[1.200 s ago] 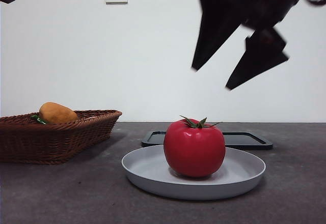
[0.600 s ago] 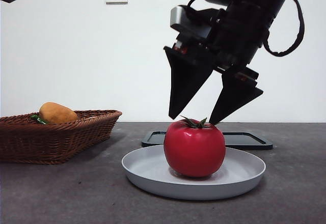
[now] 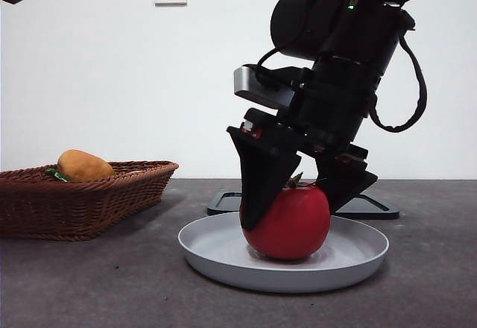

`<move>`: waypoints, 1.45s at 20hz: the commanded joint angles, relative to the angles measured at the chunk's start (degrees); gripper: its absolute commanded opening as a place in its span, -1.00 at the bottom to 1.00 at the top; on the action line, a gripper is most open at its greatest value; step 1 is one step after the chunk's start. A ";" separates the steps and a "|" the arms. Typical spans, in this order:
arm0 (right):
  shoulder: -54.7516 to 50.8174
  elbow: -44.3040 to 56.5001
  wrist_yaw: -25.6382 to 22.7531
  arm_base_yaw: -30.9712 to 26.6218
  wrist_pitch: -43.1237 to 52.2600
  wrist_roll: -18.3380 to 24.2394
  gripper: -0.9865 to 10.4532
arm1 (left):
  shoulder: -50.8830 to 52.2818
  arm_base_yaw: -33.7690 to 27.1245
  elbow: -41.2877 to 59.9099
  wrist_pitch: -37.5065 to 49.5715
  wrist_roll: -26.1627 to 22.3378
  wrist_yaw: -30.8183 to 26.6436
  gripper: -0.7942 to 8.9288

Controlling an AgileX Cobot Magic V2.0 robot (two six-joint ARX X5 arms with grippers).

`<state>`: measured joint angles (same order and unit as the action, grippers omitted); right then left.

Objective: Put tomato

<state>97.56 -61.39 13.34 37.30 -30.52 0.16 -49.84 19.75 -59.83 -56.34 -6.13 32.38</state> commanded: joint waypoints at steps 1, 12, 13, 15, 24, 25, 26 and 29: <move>1.03 -0.96 -0.13 0.68 0.50 -0.15 -0.13 | -0.31 0.20 -0.98 0.63 -0.72 0.31 0.26; -2.86 -8.02 -0.61 0.26 -4.33 0.13 -0.47 | -0.31 0.20 -0.98 0.61 -0.72 0.31 0.26; -3.28 -10.12 -1.70 -0.07 -4.37 0.13 -0.47 | -0.31 0.20 -0.98 0.63 -0.72 0.31 0.26; -3.28 -14.64 -4.74 -1.09 -4.24 0.63 -0.47 | -0.31 0.20 -0.98 0.61 -0.72 0.31 0.26; 1.49 -20.09 -7.39 -12.55 9.03 1.57 -0.47 | -0.31 0.20 -0.98 0.61 -0.70 0.31 0.26; 3.17 -20.09 -7.34 -13.55 10.10 1.60 -0.47 | -0.31 0.20 -0.98 0.61 -0.68 0.31 0.26; 4.79 -20.11 -7.15 -14.29 11.23 1.60 -0.47 | -0.31 0.20 -0.98 0.61 -0.68 0.31 0.26; 10.25 -21.11 -6.93 -15.54 12.50 1.60 -0.47 | -0.31 0.20 -0.98 0.50 -0.66 0.31 0.26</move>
<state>106.50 -80.97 6.26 21.58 -18.63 1.50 -49.84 19.75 -59.83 -56.34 -6.13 32.38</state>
